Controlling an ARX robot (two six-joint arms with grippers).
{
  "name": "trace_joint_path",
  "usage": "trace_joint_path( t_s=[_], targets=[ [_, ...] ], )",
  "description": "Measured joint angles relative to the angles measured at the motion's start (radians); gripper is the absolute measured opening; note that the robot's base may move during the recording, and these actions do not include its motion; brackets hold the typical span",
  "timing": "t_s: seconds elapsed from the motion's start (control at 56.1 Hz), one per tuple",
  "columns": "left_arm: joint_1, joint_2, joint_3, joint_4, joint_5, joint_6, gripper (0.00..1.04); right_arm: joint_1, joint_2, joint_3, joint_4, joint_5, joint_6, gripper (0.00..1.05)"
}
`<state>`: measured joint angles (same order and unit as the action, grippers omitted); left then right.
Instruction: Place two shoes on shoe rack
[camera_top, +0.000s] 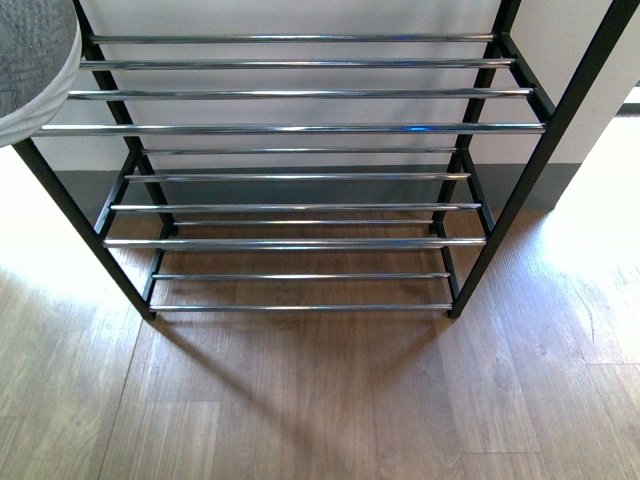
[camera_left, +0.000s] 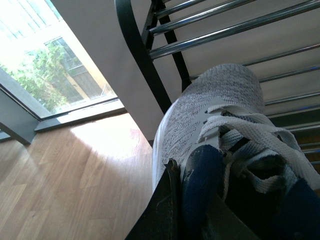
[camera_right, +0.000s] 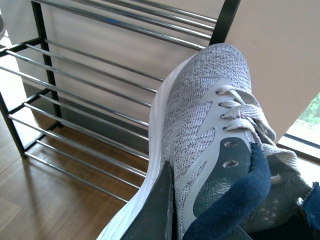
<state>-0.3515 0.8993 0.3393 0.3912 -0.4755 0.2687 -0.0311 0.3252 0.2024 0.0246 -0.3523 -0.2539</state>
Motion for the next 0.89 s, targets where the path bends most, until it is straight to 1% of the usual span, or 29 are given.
trace_joint_path(
  t_s=[0.232, 0.856, 0.892],
  targets=[
    [0.0, 0.0, 0.0, 0.0, 0.006, 0.0, 0.02, -0.001, 0.0, -0.002, 0.0, 0.017, 0.0, 0.01],
    [-0.002, 0.0, 0.0, -0.001, 0.01, 0.0, 0.02, 0.0, 0.0, -0.002, 0.0, 0.011, 0.0, 0.01],
    [-0.002, 0.0, 0.0, -0.001, 0.01, 0.0, 0.02, -0.004, 0.001, 0.0, -0.002, -0.006, 0.005, 0.01]
  ],
)
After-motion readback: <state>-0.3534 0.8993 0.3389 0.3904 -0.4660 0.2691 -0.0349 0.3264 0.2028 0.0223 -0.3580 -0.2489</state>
